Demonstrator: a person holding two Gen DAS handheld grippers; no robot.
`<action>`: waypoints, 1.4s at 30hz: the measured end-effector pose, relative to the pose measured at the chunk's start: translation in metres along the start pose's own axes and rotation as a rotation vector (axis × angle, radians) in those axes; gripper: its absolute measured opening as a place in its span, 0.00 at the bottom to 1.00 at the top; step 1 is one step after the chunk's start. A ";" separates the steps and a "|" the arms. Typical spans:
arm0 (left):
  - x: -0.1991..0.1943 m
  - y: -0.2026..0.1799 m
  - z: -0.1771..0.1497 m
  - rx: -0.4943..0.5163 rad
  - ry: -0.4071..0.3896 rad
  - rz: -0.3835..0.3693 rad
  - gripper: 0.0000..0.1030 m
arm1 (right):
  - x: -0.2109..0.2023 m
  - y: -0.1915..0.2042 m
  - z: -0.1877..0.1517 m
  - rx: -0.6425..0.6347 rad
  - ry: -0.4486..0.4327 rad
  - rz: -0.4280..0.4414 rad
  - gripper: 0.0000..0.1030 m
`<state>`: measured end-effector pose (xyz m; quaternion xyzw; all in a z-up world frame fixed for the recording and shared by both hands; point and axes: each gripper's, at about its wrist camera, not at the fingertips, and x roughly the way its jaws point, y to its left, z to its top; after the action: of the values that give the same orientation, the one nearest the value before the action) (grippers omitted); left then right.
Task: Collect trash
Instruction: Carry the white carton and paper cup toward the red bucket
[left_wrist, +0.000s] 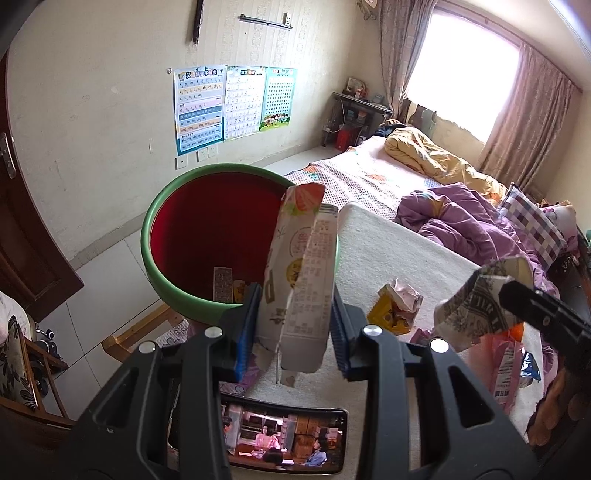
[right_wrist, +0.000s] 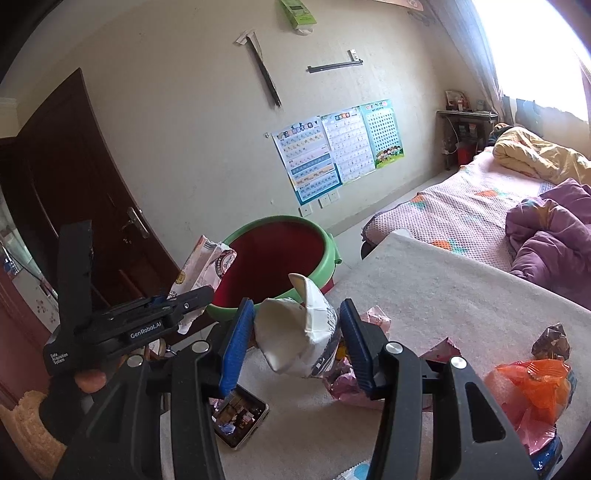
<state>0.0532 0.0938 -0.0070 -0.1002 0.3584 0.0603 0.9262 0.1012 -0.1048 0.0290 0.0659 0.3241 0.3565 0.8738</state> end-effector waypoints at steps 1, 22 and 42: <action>0.001 0.000 0.000 0.001 0.001 0.000 0.33 | 0.001 0.000 0.003 0.005 -0.004 0.005 0.46; 0.004 0.021 0.017 0.014 -0.034 0.067 0.33 | 0.038 0.022 0.051 -0.049 -0.032 0.076 0.46; 0.036 0.044 0.021 -0.016 0.033 0.102 0.33 | 0.107 0.018 0.064 0.024 0.061 0.110 0.46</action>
<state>0.0852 0.1426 -0.0224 -0.0901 0.3779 0.1088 0.9150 0.1873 -0.0125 0.0299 0.0833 0.3505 0.4020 0.8418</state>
